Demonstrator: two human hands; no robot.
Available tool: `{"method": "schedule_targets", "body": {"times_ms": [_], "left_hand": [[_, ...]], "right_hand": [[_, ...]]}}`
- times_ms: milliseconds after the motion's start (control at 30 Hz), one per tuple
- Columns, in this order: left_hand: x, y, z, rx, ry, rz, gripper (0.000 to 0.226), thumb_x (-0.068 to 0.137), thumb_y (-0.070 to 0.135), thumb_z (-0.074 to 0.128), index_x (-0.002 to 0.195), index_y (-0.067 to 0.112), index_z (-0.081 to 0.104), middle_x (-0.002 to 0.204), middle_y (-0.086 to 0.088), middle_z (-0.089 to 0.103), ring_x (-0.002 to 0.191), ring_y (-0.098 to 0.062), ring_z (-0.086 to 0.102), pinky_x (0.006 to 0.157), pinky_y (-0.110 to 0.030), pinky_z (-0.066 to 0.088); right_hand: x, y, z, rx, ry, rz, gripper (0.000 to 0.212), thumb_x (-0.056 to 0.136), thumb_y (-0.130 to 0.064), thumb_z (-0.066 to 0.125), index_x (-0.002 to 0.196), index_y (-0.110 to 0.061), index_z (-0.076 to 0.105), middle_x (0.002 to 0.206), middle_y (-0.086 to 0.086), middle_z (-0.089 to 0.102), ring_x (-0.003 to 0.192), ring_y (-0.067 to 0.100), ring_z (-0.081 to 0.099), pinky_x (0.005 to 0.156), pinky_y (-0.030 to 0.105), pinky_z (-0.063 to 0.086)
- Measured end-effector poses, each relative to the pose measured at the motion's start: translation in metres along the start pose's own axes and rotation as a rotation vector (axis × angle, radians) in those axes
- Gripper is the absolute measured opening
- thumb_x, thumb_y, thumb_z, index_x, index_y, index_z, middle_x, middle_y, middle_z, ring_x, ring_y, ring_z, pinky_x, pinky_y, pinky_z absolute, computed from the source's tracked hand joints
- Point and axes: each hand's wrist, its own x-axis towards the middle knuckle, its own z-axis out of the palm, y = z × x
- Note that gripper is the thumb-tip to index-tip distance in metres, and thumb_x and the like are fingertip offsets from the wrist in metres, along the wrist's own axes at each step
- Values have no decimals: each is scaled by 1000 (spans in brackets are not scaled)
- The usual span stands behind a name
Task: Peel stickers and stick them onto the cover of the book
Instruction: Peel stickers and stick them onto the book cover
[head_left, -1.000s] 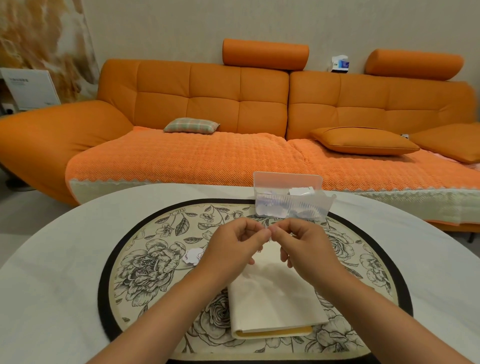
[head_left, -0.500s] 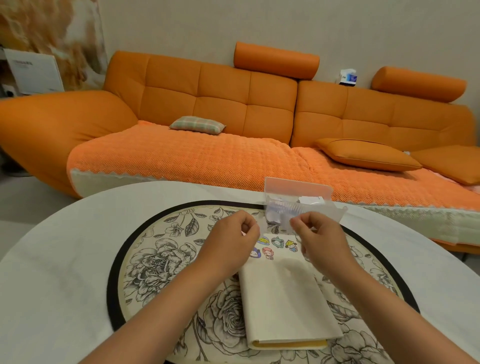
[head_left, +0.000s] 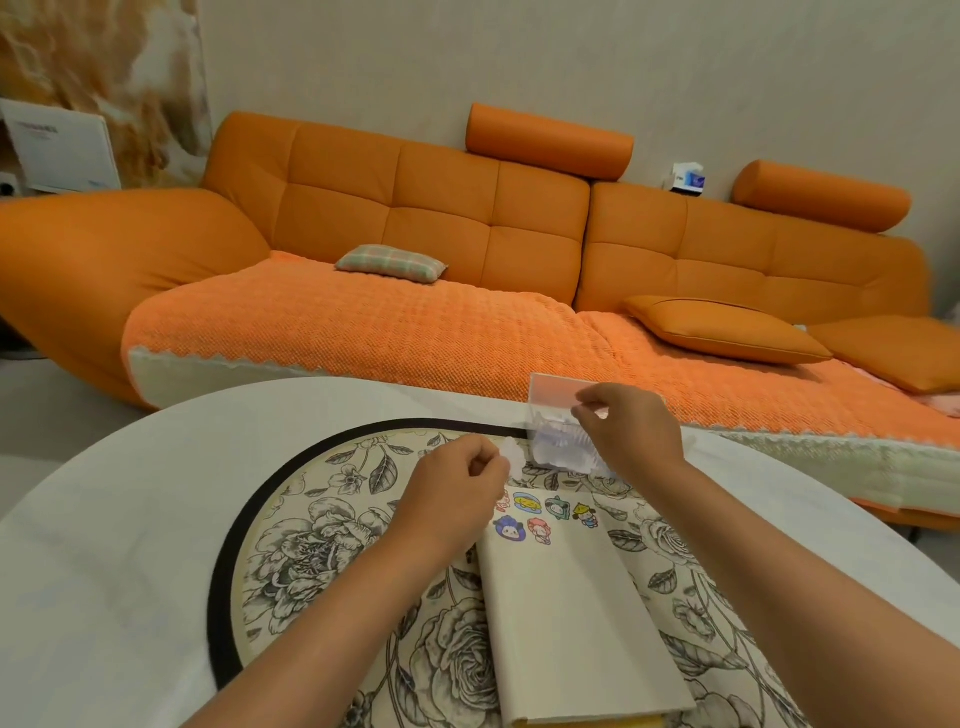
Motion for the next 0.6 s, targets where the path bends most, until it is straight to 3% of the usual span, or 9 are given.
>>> {"method": "schedule_targets", "body": {"times_ms": [133, 267, 400, 467, 600], "left_hand": [[0, 4, 5, -16, -19, -17, 23, 96, 22, 54, 76, 15, 63, 72, -1, 69, 59, -12, 61, 61, -27, 47], [-4, 6, 10, -18, -43, -32, 27, 96, 20, 53, 71, 14, 62, 66, 4, 66, 54, -11, 57, 60, -27, 47], [-12, 13, 16, -34, -78, -43, 32, 96, 19, 53, 65, 15, 60, 52, 8, 60, 47, -2, 54, 49, -13, 41], [-14, 15, 21, -48, -112, -69, 31, 94, 17, 54, 64, 14, 60, 53, 7, 60, 48, -7, 54, 52, -18, 43], [-16, 20, 31, -84, -148, -125, 29, 90, 13, 54, 61, 16, 59, 55, 3, 60, 49, -13, 55, 55, -27, 42]], "right_hand": [[-33, -15, -7, 76, -9, -142, 18, 95, -30, 65, 112, -31, 72, 107, -17, 71, 94, 4, 63, 76, 25, 49], [-73, -20, -20, 162, 4, -259, 9, 93, -30, 65, 101, -34, 69, 96, -21, 67, 67, -10, 52, 63, 13, 35], [-104, -20, -30, 174, -24, -406, 17, 85, -44, 66, 100, -38, 62, 96, -24, 61, 70, -13, 52, 59, 9, 32], [-111, -15, -30, 127, 16, -453, 22, 81, -50, 67, 99, -39, 61, 96, -24, 61, 65, -13, 48, 55, 7, 29], [-112, -1, -22, 28, 173, -566, 20, 78, -37, 83, 89, -29, 68, 92, -16, 65, 57, 0, 39, 49, 15, 28]]}}
